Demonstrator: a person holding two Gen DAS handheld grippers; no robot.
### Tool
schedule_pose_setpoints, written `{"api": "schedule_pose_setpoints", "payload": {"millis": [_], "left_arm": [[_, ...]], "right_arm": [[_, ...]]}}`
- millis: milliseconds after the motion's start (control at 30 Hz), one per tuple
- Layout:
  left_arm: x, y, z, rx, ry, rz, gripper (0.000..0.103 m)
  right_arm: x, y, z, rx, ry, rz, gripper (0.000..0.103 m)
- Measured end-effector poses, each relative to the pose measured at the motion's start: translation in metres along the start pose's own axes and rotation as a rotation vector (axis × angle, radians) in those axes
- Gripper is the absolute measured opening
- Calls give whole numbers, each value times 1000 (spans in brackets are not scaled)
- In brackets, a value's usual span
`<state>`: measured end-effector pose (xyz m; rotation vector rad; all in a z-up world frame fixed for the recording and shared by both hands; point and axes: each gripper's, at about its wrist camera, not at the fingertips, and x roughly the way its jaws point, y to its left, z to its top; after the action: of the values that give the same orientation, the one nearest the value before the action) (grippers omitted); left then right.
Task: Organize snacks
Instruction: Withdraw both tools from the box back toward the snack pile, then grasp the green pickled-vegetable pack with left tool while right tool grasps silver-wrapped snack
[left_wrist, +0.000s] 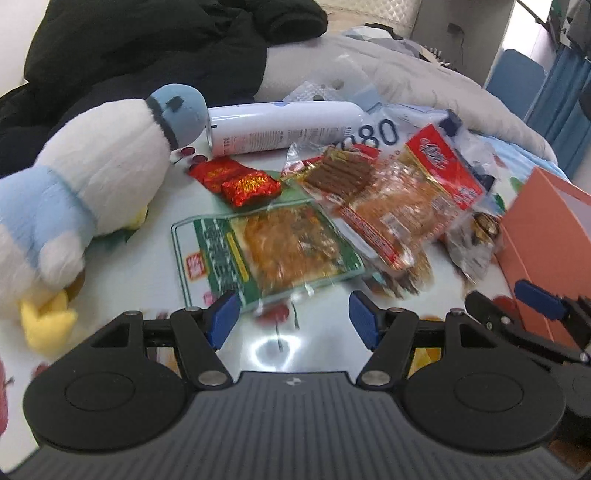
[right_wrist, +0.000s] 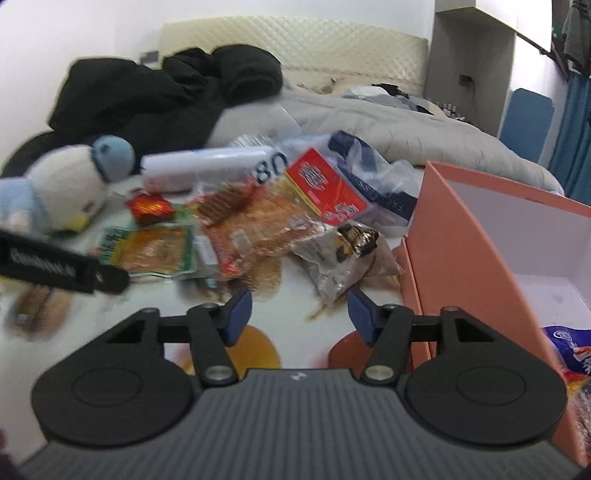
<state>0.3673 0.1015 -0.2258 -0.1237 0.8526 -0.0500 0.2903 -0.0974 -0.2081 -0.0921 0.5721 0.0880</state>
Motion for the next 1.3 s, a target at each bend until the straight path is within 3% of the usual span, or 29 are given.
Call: {"api": "schedule_pose_setpoints", "payload": {"millis": [167,333,400,433,567,767,867,1300], "left_arm": [[29,6,15,-61,17,0,70],[47,0,16,-28,13,37,70],[52,0,16,-25,6,61,70],[54,0,17,-28,3,66,69],[53,0,20,-45,8,70,55],[43,-1,15,-36,-4,59,34],[35,0,13,-41,-10,80,5],[2,7,-39,-120,15,46,0]], "right_arm": [[23,1,2,20,-6,-49,60],[46,0,4,50,30,-103,59],[53,0,3,68,42,-102,49],[57,0,3,64,40,-116,49],[67,-3,2,88,43,-154,20],[57,-9,-1,109,37,-147,15],[47,-9,-1,102,38,-133,14],[-6,-2,-24,51,61,-67,10]]}}
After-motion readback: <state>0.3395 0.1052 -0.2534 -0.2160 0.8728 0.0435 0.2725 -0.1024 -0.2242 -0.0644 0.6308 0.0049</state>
